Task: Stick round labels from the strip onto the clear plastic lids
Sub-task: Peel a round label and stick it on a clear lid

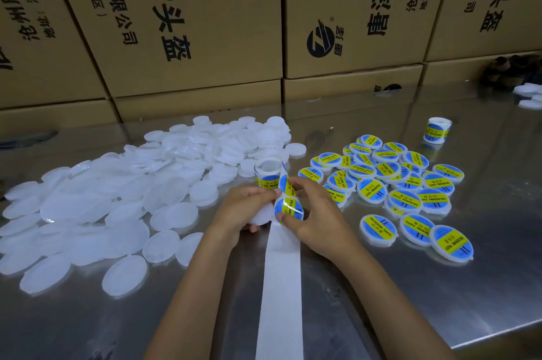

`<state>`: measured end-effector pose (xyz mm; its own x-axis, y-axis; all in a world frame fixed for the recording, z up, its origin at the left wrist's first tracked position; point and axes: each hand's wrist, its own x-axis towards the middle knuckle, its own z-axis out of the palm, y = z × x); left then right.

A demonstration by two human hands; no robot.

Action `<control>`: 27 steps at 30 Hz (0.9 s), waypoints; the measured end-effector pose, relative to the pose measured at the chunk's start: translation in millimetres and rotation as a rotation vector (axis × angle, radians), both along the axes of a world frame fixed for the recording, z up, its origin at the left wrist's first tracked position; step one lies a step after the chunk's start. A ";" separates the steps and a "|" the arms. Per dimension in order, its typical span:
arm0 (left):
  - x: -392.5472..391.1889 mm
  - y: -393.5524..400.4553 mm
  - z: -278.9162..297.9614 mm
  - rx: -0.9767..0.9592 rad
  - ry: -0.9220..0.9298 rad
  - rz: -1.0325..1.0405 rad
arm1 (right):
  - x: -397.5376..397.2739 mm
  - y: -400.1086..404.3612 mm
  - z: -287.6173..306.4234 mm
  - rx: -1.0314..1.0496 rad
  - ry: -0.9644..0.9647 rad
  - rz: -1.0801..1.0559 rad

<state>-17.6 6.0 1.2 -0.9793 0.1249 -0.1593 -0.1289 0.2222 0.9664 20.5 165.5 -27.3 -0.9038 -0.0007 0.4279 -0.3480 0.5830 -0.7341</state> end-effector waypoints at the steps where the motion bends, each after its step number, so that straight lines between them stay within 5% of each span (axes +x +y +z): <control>1: -0.2 -1.3 0.4 0.023 -0.009 -0.014 | 0.0 0.0 0.5 0.003 0.004 -0.004; 27: -2.1 3.2 -2.4 0.127 0.053 0.031 | 7.5 -1.4 9.9 0.176 0.218 -0.089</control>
